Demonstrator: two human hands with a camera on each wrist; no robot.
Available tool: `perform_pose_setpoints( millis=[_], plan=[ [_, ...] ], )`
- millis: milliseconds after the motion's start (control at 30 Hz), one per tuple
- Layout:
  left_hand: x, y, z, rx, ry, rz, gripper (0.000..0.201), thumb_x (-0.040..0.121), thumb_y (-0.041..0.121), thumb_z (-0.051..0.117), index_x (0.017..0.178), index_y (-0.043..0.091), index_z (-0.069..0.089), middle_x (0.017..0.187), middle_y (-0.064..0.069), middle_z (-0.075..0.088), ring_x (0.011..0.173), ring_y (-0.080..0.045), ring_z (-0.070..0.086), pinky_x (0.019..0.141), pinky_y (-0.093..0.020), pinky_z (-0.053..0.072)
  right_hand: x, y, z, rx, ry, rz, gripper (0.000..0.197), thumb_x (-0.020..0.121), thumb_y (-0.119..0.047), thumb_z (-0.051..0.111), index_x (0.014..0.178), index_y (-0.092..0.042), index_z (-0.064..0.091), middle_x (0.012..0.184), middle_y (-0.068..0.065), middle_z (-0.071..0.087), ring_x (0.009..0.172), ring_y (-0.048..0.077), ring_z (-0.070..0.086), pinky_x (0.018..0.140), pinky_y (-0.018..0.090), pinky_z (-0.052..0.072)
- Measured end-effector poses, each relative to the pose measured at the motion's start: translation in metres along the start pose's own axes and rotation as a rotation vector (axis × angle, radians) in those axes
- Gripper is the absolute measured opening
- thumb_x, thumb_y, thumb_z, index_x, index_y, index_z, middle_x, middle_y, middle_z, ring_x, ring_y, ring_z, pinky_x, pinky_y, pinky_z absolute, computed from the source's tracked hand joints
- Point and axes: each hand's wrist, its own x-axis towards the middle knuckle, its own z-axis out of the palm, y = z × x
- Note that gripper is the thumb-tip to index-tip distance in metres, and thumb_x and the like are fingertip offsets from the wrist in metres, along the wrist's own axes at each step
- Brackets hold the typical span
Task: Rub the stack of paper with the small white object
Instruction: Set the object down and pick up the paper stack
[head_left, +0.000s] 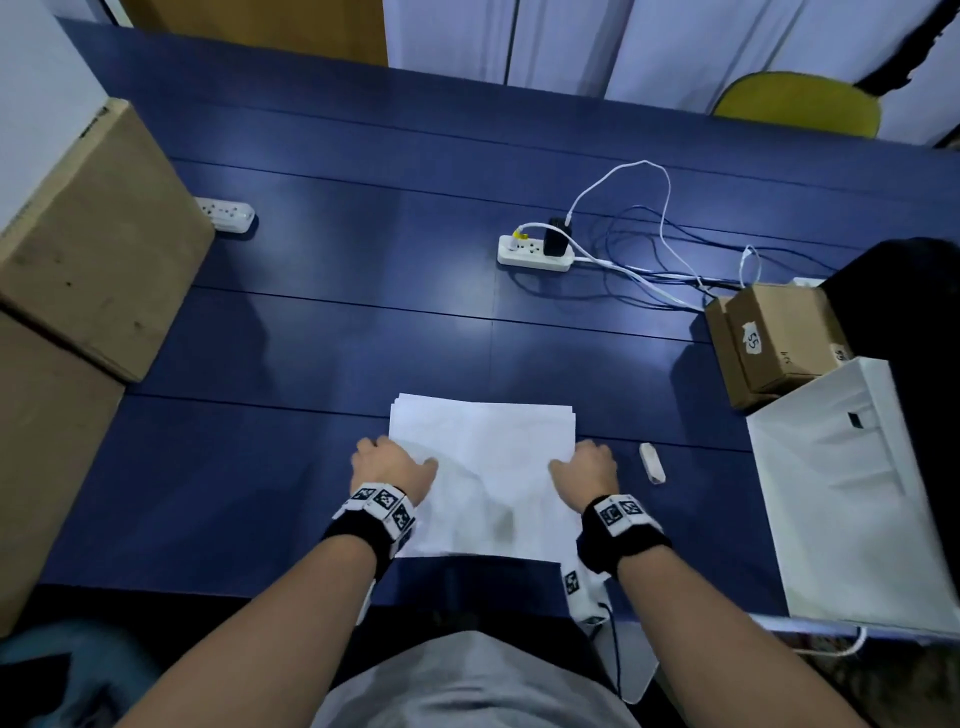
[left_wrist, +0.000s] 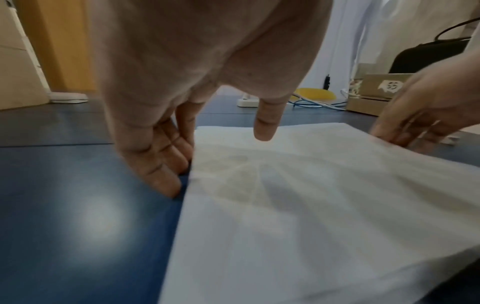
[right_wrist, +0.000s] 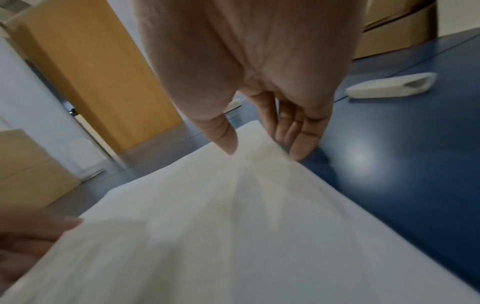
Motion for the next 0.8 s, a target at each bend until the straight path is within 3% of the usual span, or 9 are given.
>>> perform_pose_setpoints(
  millis=[100,200,333,367,433,500,600,700,800],
  plan=[
    [-0.009,0.015,0.005,0.061,0.000,-0.091,0.082,0.081,0.054,0.066,0.135,0.000,0.036,0.138,-0.014,0.033,0.129,-0.031,0.035,0.098,-0.038,0.041,0.000,-0.014,0.005,0.054,-0.027,0.102,0.064,0.086,-0.030,0.065,0.135,0.003,0.040,0.140,0.022,0.038,0.128,0.042,0.042,0.103,0.042,0.040],
    [-0.011,0.014,0.009,0.102,0.018,-0.109,0.079,0.078,0.051,0.070,0.131,0.003,0.036,0.134,-0.012,0.033,0.125,-0.030,0.037,0.092,-0.037,0.044,0.012,-0.013,0.000,0.207,-0.036,0.201,0.072,0.078,-0.024,0.072,0.133,0.004,0.037,0.137,0.023,0.044,0.122,0.041,0.052,0.101,0.042,0.047],
    [-0.014,0.010,0.011,0.128,0.046,-0.082,0.072,0.077,0.046,0.071,0.127,0.005,0.038,0.129,-0.010,0.035,0.121,-0.028,0.040,0.080,-0.035,0.045,0.007,-0.014,-0.020,0.340,-0.191,0.151,0.021,0.081,-0.016,0.075,0.086,-0.004,0.059,0.092,0.008,0.067,0.091,0.029,0.064,0.079,0.032,0.050],
    [-0.015,0.008,0.011,0.126,0.050,-0.082,0.072,0.077,0.046,0.071,0.127,0.006,0.038,0.128,-0.010,0.035,0.121,-0.028,0.040,0.080,-0.036,0.045,0.010,-0.012,-0.020,0.363,-0.222,0.121,0.023,0.077,-0.021,0.079,0.082,-0.007,0.062,0.090,0.005,0.068,0.090,0.027,0.066,0.081,0.031,0.051],
    [-0.015,0.006,0.013,0.116,0.057,-0.080,0.074,0.077,0.046,0.070,0.129,0.006,0.037,0.129,-0.010,0.034,0.122,-0.028,0.040,0.083,-0.038,0.046,0.036,0.007,-0.005,0.378,-0.228,0.066,0.053,0.053,-0.043,0.087,0.089,-0.008,0.069,0.097,0.001,0.073,0.097,0.026,0.070,0.090,0.035,0.055],
    [-0.014,0.003,0.014,0.099,0.057,-0.074,0.075,0.077,0.046,0.070,0.131,0.006,0.036,0.130,-0.010,0.033,0.122,-0.028,0.039,0.085,-0.039,0.046,0.063,0.031,0.015,0.463,-0.214,0.017,0.071,0.038,-0.045,0.087,0.099,-0.013,0.069,0.102,0.003,0.075,0.097,0.027,0.072,0.090,0.045,0.058],
    [-0.016,0.002,0.014,0.082,0.054,-0.073,0.076,0.077,0.047,0.070,0.132,0.006,0.036,0.131,-0.009,0.033,0.123,-0.028,0.038,0.087,-0.041,0.046,0.027,0.017,0.003,0.644,-0.208,0.018,0.065,0.052,-0.022,0.083,0.110,-0.007,0.058,0.106,0.010,0.073,0.097,0.029,0.072,0.090,0.052,0.057],
    [-0.017,-0.001,0.014,0.089,0.058,-0.066,0.078,0.078,0.051,0.068,0.134,0.008,0.035,0.132,-0.008,0.032,0.124,-0.029,0.038,0.088,-0.042,0.045,0.008,0.017,0.001,0.678,-0.260,-0.028,0.040,0.072,-0.006,0.075,0.110,-0.006,0.064,0.108,0.009,0.074,0.098,0.029,0.073,0.094,0.053,0.055],
    [-0.020,-0.007,0.014,0.041,0.057,-0.039,0.082,0.079,0.059,0.064,0.137,0.009,0.035,0.133,-0.010,0.032,0.124,-0.032,0.037,0.090,-0.045,0.044,0.003,0.031,0.008,0.630,-0.277,-0.050,0.027,0.085,-0.005,0.067,0.112,-0.010,0.067,0.110,0.006,0.075,0.100,0.026,0.072,0.098,0.051,0.054]
  ],
)
